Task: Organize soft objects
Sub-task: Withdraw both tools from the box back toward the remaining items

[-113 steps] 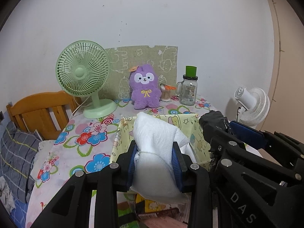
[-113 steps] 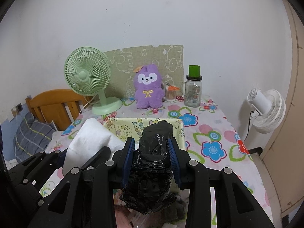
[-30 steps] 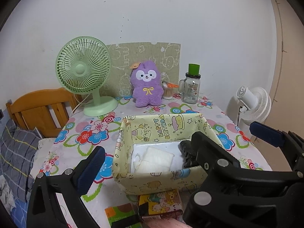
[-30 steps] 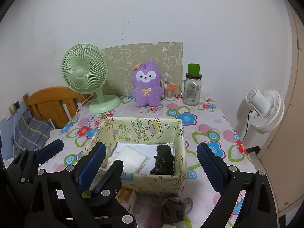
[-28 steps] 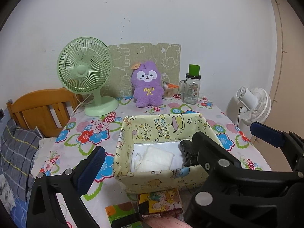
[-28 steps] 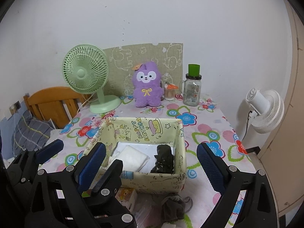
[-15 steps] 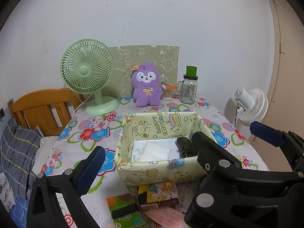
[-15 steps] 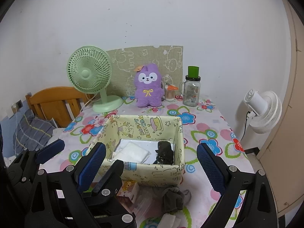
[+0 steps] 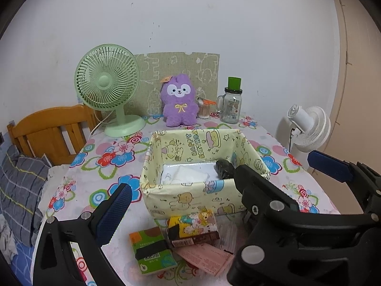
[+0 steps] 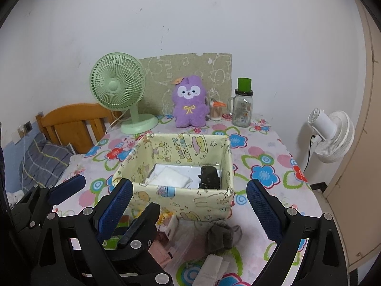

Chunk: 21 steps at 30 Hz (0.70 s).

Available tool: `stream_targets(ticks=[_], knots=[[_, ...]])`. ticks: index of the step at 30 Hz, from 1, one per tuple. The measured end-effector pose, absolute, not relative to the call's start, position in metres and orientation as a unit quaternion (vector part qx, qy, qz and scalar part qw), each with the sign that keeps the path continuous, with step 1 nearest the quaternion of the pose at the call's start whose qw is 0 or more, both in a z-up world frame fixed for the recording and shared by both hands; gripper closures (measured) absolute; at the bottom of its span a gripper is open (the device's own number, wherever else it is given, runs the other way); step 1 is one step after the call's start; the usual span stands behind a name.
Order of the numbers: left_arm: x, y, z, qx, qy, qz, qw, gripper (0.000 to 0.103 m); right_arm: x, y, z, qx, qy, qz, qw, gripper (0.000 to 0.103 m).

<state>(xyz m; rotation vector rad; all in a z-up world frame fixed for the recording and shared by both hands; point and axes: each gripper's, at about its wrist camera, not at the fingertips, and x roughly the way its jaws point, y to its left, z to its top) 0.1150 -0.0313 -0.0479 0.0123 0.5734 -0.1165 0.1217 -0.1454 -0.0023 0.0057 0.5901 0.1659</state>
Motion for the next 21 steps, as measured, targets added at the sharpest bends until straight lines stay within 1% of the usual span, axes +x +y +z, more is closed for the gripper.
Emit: stream_targets(ticks=[21], knots=[[0.096,-0.035,-0.081,0.019,0.298,-0.074,0.952,0.0,0.103,-0.145,-0.039,0.001,0.297,0.086,0.951,0.005]])
